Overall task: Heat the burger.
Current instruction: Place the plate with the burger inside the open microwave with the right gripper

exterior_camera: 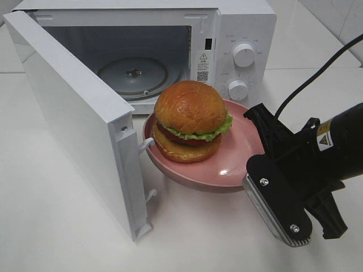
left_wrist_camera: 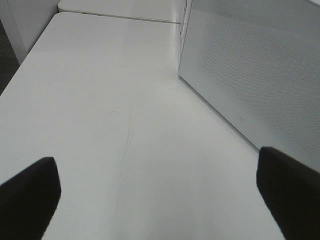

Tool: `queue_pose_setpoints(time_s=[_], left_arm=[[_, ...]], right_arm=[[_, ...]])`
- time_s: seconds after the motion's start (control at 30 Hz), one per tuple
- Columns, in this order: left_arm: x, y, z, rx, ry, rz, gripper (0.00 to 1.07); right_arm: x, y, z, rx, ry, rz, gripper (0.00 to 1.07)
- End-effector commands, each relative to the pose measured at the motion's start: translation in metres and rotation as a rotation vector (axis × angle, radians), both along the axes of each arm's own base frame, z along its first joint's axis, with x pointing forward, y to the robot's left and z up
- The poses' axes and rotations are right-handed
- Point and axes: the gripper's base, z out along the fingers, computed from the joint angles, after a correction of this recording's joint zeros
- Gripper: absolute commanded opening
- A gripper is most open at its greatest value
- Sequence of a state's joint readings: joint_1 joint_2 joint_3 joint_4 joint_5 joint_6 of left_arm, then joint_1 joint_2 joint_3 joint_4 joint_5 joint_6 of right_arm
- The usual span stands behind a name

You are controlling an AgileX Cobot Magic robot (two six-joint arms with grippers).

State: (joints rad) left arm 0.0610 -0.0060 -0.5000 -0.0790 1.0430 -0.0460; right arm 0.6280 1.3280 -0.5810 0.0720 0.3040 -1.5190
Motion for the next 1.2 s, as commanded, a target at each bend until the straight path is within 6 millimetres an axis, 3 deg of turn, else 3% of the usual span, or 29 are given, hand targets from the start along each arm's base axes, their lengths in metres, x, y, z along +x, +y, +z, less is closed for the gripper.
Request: queue_pose_setpoints(time_s=[0.03,0.57,1.2], left_arm=[[-0.003,0.000,0.000,0.003,-0.027,-0.003,1.00],[-0.003,0.000,0.000,0.003,-0.027,-0.003,1.00],[-0.003,0.000,0.000,0.003,-0.027,-0.003,1.00]], right_arm=[[0.011,0.006,0.015,0.066,-0.091,-0.008,0.00],[0.051,0.036,0.021,0.071,-0.098,-0.004,0.00],[0.081,0.066,0.018,0.058,-0.117,0.040,0.00]])
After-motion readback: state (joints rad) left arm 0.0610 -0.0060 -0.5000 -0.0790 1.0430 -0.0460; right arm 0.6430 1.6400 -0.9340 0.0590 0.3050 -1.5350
